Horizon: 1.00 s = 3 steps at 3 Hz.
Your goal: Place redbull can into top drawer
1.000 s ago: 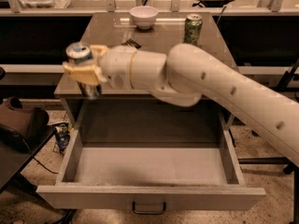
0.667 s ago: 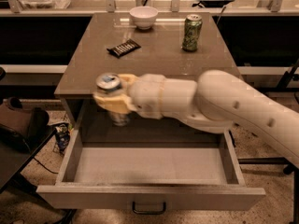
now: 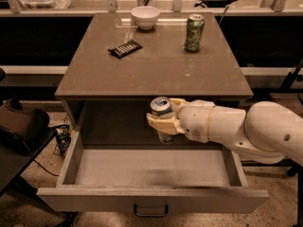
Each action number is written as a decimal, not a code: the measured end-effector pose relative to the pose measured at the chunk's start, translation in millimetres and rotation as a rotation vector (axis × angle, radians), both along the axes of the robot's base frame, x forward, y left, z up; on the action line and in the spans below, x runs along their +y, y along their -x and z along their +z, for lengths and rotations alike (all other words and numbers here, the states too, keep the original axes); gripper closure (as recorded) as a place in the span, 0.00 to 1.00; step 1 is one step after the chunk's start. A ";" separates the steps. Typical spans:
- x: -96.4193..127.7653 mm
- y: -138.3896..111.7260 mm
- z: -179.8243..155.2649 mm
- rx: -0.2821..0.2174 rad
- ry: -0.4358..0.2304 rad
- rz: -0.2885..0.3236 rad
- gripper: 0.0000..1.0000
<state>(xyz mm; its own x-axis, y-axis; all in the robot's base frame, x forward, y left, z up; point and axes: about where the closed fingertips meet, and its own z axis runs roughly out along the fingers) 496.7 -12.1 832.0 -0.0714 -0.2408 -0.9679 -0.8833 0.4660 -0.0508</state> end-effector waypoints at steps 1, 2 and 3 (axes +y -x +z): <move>0.1 0.0 0.0 0.000 0.000 0.000 1.00; 10.4 -5.1 -7.2 -0.006 -0.015 0.047 1.00; 43.5 -16.3 -42.0 -0.043 -0.074 0.221 1.00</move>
Offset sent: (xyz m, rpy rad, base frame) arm 0.0163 0.0254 -0.0229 0.0462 -0.0162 0.1344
